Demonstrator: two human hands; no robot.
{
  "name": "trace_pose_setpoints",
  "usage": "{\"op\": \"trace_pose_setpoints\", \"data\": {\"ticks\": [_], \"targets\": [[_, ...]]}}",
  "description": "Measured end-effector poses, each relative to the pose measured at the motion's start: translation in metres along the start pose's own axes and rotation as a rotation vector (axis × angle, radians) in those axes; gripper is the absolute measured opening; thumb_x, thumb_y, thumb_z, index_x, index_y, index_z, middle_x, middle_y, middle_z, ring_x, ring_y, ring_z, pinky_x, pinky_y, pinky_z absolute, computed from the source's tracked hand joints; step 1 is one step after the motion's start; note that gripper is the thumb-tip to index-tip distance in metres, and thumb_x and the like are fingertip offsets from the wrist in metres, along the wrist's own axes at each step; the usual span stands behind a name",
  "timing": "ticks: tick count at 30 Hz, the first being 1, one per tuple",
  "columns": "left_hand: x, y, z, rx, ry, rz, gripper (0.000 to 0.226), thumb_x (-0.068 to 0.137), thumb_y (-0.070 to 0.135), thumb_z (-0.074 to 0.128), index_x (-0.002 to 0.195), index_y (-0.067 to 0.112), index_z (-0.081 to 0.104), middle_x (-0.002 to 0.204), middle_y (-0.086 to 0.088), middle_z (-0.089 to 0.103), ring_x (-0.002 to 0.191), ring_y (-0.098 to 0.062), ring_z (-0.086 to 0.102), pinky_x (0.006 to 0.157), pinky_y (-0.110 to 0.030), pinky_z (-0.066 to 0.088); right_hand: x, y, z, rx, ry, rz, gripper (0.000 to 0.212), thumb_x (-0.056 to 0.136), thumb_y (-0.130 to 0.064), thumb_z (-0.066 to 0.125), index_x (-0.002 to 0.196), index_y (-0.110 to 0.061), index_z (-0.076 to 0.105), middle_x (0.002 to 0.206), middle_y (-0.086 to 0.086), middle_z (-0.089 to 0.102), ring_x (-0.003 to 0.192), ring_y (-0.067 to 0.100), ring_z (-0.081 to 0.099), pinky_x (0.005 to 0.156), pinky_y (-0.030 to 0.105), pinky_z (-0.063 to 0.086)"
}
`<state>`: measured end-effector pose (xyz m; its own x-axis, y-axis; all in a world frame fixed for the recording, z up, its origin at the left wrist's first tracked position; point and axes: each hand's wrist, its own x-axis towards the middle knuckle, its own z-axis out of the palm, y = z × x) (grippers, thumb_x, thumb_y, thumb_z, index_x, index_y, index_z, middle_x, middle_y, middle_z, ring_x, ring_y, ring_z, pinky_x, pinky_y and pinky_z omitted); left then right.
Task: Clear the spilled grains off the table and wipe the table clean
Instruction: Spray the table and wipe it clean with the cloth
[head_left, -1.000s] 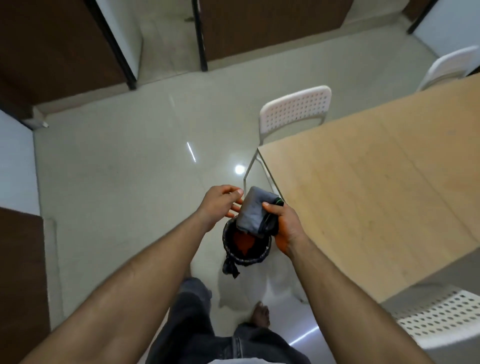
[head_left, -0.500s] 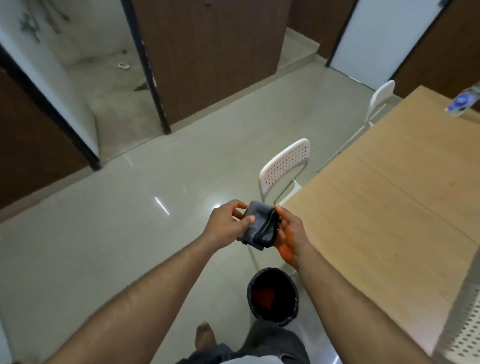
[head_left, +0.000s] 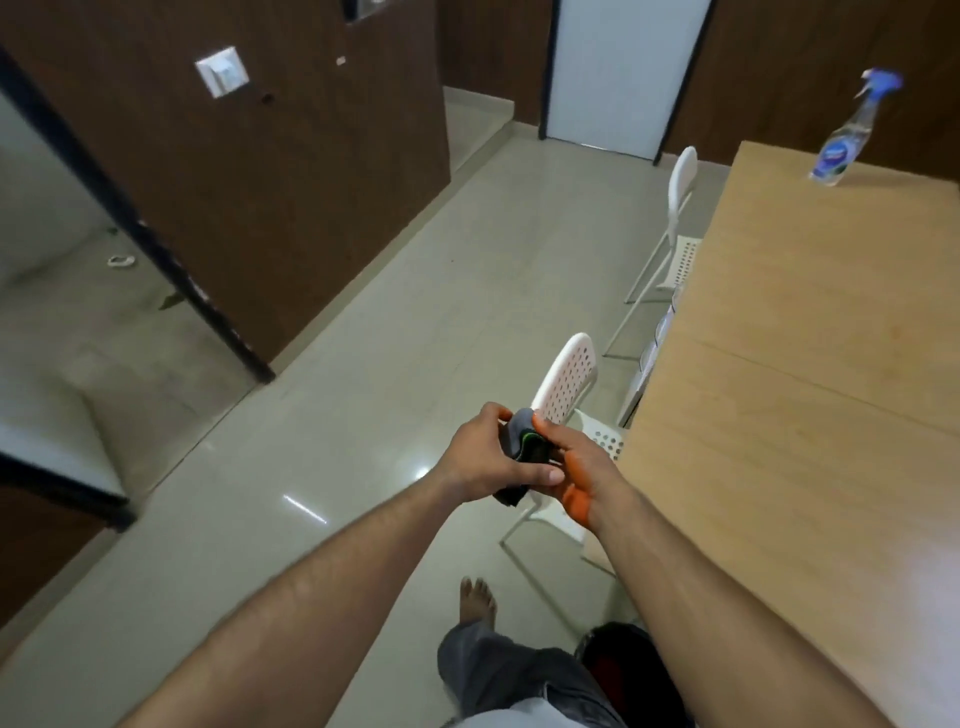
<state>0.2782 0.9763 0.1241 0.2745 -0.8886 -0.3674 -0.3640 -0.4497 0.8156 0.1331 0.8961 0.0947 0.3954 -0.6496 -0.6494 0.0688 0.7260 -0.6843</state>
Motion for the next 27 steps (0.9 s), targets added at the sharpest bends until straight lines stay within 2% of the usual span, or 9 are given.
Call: {"op": "trace_pose_setpoints", "data": {"ticks": [2, 7, 10, 12, 15, 17, 20, 25, 27], "targets": [[0.045, 0.007, -0.023, -0.084, -0.042, -0.033, 0.087, 0.061, 0.054, 0.100, 0.126, 0.022, 0.052, 0.116, 0.002, 0.067, 0.097, -0.012, 0.071, 0.063, -0.027, 0.062, 0.030, -0.026, 0.020, 0.030, 0.012, 0.011, 0.045, 0.090, -0.029, 0.083, 0.122, -0.004, 0.063, 0.111, 0.018, 0.078, 0.102, 0.033, 0.077, 0.090, 0.058, 0.062], [0.153, 0.040, -0.091, -0.394, -0.060, -0.163, 0.028, 0.087, 0.023, 0.080, 0.110, 0.012, 0.069, 0.095, -0.008, 0.073, 0.074, -0.018, 0.070, 0.050, -0.022, 0.048, 0.113, -0.099, 0.055, 0.019, 0.121, 0.002, 0.046, 0.091, -0.034, 0.079, 0.125, -0.005, 0.066, 0.107, 0.017, 0.079, 0.092, 0.036, 0.078, 0.080, 0.050, 0.065], [0.203, 0.052, -0.122, -0.534, -0.038, -0.253, 0.027, 0.075, 0.030, 0.071, 0.093, 0.010, 0.070, 0.081, -0.012, 0.067, 0.065, -0.023, 0.063, 0.053, -0.026, 0.041, 0.154, -0.130, 0.062, 0.046, 0.133, 0.003, 0.048, 0.088, -0.039, 0.078, 0.125, -0.008, 0.073, 0.112, 0.020, 0.078, 0.104, 0.043, 0.075, 0.089, 0.057, 0.062], [0.238, 0.058, -0.138, -0.588, -0.069, -0.284, 0.017, 0.085, 0.028, 0.068, 0.092, 0.012, 0.071, 0.082, -0.011, 0.069, 0.069, -0.025, 0.064, 0.057, -0.030, 0.042, 0.176, -0.146, 0.066, 0.052, 0.133, -0.033, 0.053, 0.078, -0.034, 0.085, 0.122, -0.006, 0.074, 0.115, 0.024, 0.076, 0.109, 0.046, 0.072, 0.098, 0.064, 0.057], [0.296, 0.070, -0.159, -0.563, -0.162, -0.281, 0.021, 0.083, 0.026, 0.070, 0.098, 0.011, 0.073, 0.089, -0.011, 0.073, 0.073, -0.026, 0.069, 0.060, -0.030, 0.048, 0.212, -0.167, 0.072, 0.038, 0.135, -0.082, 0.060, 0.062, -0.018, 0.087, 0.118, -0.001, 0.075, 0.114, 0.027, 0.075, 0.108, 0.045, 0.073, 0.096, 0.057, 0.058], [0.337, 0.078, -0.174, -0.487, -0.233, -0.267, 0.036, 0.068, 0.027, 0.070, 0.100, 0.009, 0.072, 0.088, -0.012, 0.072, 0.074, -0.026, 0.069, 0.058, -0.028, 0.049, 0.240, -0.183, 0.077, 0.044, 0.171, -0.116, 0.052, 0.064, -0.010, 0.086, 0.115, 0.000, 0.076, 0.112, 0.027, 0.076, 0.102, 0.042, 0.075, 0.090, 0.052, 0.060], [0.394, 0.091, -0.194, -0.382, -0.333, -0.221, 0.044, 0.064, 0.022, 0.068, 0.104, 0.006, 0.071, 0.086, -0.013, 0.072, 0.071, -0.025, 0.068, 0.053, -0.026, 0.048, 0.277, -0.210, 0.086, 0.088, 0.231, -0.164, 0.040, 0.075, -0.001, 0.082, 0.114, 0.000, 0.076, 0.112, 0.027, 0.076, 0.095, 0.038, 0.075, 0.086, 0.049, 0.061], [0.498, 0.124, -0.230, -0.218, -0.461, -0.167, 0.015, 0.090, 0.004, 0.061, 0.102, 0.006, 0.069, 0.081, -0.013, 0.070, 0.066, -0.027, 0.066, 0.050, -0.028, 0.048, 0.323, -0.262, 0.105, 0.155, 0.292, -0.158, 0.046, 0.073, -0.003, 0.085, 0.118, 0.000, 0.074, 0.115, 0.026, 0.075, 0.099, 0.038, 0.074, 0.087, 0.045, 0.061], [0.539, 0.141, -0.235, -0.134, -0.528, -0.102, 0.016, 0.093, 0.000, 0.060, 0.099, 0.009, 0.071, 0.081, -0.013, 0.072, 0.066, -0.028, 0.067, 0.050, -0.031, 0.052, 0.335, -0.278, 0.105, 0.183, 0.317, -0.175, 0.057, 0.065, -0.008, 0.089, 0.120, 0.000, 0.073, 0.115, 0.025, 0.076, 0.101, 0.037, 0.074, 0.084, 0.042, 0.062]]}}
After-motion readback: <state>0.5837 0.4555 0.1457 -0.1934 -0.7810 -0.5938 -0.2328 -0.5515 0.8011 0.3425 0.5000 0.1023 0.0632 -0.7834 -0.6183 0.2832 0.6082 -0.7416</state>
